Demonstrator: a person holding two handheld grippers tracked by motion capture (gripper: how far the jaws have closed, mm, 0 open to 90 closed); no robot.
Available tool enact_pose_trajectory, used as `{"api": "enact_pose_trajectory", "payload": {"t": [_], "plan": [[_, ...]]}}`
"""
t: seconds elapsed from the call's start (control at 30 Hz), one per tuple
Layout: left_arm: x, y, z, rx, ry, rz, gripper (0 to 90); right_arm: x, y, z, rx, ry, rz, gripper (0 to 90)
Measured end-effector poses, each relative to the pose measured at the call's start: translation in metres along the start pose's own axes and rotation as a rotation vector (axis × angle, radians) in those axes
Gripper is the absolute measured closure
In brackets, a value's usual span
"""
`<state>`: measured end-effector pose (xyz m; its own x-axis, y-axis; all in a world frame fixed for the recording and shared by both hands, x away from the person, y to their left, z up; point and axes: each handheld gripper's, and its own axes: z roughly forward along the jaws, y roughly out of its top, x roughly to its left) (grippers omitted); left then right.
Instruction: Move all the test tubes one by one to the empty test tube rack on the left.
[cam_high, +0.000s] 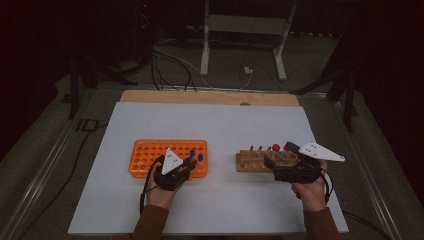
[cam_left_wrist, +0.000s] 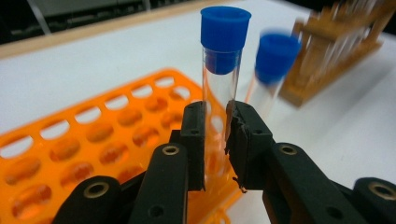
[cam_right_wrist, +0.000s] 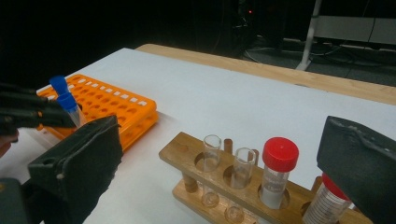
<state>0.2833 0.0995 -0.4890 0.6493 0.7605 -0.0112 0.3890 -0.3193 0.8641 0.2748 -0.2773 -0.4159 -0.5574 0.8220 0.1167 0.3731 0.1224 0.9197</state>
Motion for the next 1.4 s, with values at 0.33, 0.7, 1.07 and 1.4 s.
{"api": "enact_pose_trajectory", "payload": {"t": [0.33,0.7,1.07,1.4], "plan": [[-0.005,-0.002,0.005,0.057,0.018,0.062,77.0,-0.003,0.001,-0.003,-0.007,-0.011,0.007,0.0],[0.002,-0.004,0.002,0.032,-0.016,-0.018,68.8,-0.006,0.001,-0.004,-0.011,-0.020,0.007,0.0],[0.020,-0.002,-0.016,-0.104,-0.004,-0.164,34.7,-0.012,0.003,-0.009,-0.009,-0.072,-0.010,0.1],[0.024,0.000,-0.021,-0.138,0.051,-0.230,4.3,-0.028,0.001,-0.009,0.007,-0.106,0.014,0.7]]}}
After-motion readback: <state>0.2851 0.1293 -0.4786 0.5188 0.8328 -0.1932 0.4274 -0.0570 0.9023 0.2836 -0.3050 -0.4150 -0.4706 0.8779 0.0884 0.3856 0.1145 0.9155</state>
